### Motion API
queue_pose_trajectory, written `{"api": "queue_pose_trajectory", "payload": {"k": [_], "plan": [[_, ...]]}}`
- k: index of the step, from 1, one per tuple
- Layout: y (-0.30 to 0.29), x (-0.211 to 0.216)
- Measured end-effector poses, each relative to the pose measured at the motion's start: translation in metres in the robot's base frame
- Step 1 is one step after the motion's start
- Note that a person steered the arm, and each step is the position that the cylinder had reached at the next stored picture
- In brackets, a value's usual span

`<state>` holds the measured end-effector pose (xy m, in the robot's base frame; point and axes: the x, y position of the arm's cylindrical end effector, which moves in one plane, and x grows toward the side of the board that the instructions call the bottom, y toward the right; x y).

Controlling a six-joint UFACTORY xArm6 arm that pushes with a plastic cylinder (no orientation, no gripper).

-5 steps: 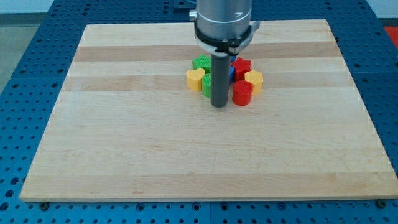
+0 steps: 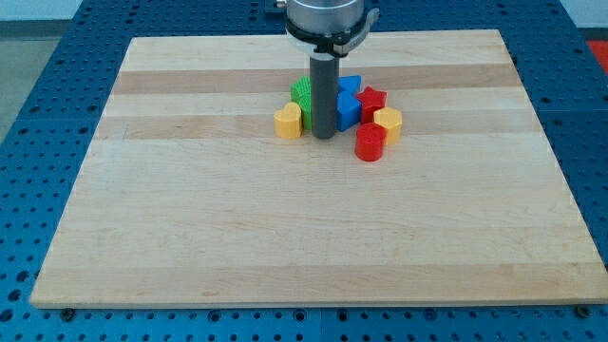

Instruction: Push the green star and the green circle to the top center

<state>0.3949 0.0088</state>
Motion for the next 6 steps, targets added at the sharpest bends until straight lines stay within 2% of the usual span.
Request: {"api": "queue_pose_trajectory", "payload": {"k": [6], "plan": [[-0.077,-0.058]]}}
